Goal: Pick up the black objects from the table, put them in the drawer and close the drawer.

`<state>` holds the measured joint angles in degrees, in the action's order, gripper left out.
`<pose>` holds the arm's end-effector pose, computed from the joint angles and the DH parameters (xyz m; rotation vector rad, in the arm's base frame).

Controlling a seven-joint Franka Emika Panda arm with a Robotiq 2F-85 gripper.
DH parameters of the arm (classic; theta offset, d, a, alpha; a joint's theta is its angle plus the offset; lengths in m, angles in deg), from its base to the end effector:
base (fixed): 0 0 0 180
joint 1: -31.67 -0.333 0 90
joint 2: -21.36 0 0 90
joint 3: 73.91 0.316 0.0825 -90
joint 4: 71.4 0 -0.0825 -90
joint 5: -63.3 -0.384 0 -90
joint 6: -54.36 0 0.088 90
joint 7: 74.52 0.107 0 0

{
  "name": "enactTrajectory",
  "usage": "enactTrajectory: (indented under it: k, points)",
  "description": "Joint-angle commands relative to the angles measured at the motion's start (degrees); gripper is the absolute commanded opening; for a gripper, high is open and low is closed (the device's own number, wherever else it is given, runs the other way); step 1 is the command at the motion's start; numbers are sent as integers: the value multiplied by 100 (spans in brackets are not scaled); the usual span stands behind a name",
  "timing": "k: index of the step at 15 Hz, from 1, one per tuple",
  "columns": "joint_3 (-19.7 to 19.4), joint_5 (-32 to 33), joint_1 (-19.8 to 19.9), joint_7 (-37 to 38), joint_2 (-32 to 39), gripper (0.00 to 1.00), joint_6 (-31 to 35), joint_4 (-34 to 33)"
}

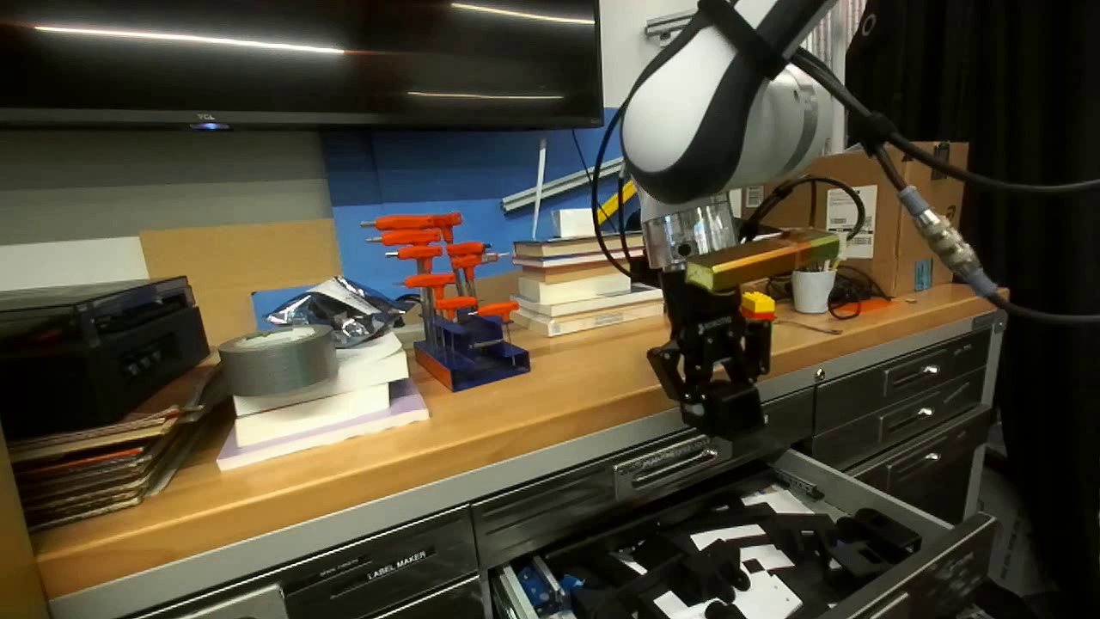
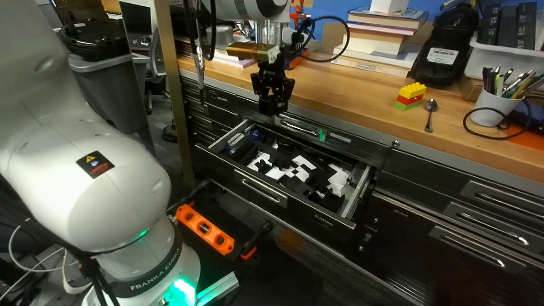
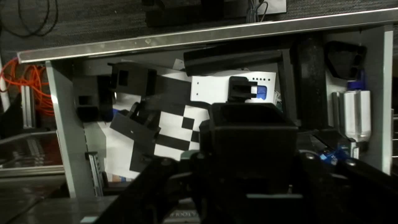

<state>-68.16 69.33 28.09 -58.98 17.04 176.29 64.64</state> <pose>0.4632 0.0713 0.3400 3.0061 -0.0691 -0.2225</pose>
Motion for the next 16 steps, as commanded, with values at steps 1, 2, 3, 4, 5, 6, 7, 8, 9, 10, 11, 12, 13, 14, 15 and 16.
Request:
enactTrajectory:
  k: [1, 2, 3, 4, 5, 6, 7, 8, 9, 10, 11, 12, 13, 14, 15, 16]
  points:
    - [-91, 125, 91, 546, -159, 28, 488, 594]
    - [-142, 91, 135, 577, -112, 28, 660, 722]
    - [-188, 69, 173, 595, -86, 29, 809, 831]
    - [-246, 80, 225, 633, -34, 29, 1037, 965]
    - [-296, 120, 277, 706, 13, 29, 1263, 1075]
    - [-358, 204, 348, 853, 36, 28, 1629, 1243]
    - [-428, 279, 421, 967, 107, 28, 1998, 1389]
    - [-497, 358, 487, 1024, 213, 28, 2355, 1493]
    - [-577, 372, 550, 1006, 342, 28, 2721, 1590]
    - [-647, 409, 600, 1013, 503, 28, 3066, 1646]
    - [-724, 424, 640, 971, 684, 28, 3390, 1678]
    - [-801, 359, 662, 843, 881, 28, 3674, 1666]
    - [-864, 255, 670, 693, 1092, 28, 3903, 1624]
    - [-907, 110, 668, 514, 1303, 28, 4105, 1559]
    - [-917, -49, 668, 318, 1496, 28, 4263, 1483]
    - [-903, -188, 667, 138, 1694, 28, 4385, 1386]
